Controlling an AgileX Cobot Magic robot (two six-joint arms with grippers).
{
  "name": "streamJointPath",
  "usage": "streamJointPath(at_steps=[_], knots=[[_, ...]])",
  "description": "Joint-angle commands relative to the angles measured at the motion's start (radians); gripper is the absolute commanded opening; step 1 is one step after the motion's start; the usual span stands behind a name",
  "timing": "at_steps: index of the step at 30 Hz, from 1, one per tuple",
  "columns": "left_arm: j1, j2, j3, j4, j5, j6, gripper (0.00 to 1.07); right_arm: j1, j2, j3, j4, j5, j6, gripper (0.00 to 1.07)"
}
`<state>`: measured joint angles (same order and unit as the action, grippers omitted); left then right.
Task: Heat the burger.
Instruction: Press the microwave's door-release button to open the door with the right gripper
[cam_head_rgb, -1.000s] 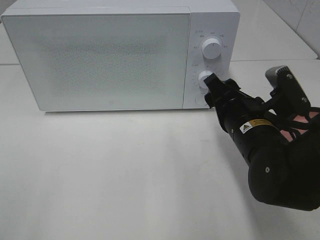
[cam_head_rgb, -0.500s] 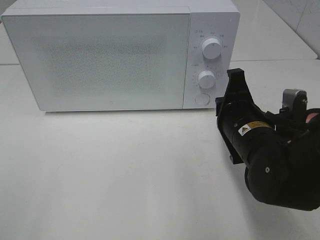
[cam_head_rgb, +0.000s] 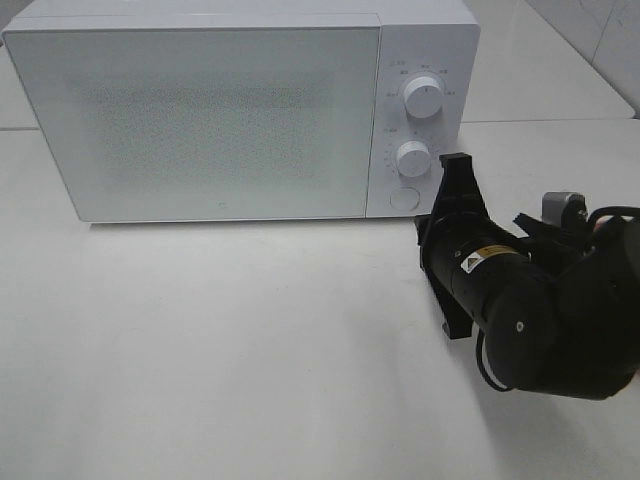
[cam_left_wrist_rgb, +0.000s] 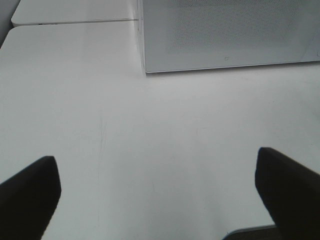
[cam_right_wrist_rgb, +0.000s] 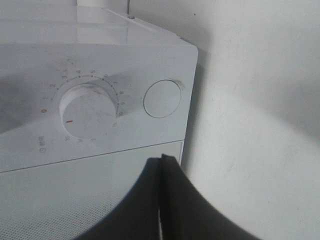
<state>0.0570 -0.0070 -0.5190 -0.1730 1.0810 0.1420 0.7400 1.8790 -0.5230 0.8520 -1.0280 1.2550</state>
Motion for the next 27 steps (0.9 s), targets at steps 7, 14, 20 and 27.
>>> streamJointPath(at_steps=[7, 14, 20, 27], knots=[[0.001, -0.022, 0.000, -0.005, -0.005, -0.008, 0.98, -0.061, 0.062, -0.070, -0.075, 0.016, 0.028, 0.00], [0.001, -0.022, 0.000, -0.005, -0.005, -0.008, 0.98, -0.137, 0.116, -0.136, -0.148, 0.057, 0.065, 0.00], [0.001, -0.022, 0.000, -0.005, -0.005, -0.008, 0.98, -0.173, 0.146, -0.184, -0.188, 0.087, 0.071, 0.00], [0.001, -0.022, 0.000, -0.003, -0.005, -0.008, 0.98, -0.195, 0.201, -0.247, -0.209, 0.093, 0.106, 0.00]])
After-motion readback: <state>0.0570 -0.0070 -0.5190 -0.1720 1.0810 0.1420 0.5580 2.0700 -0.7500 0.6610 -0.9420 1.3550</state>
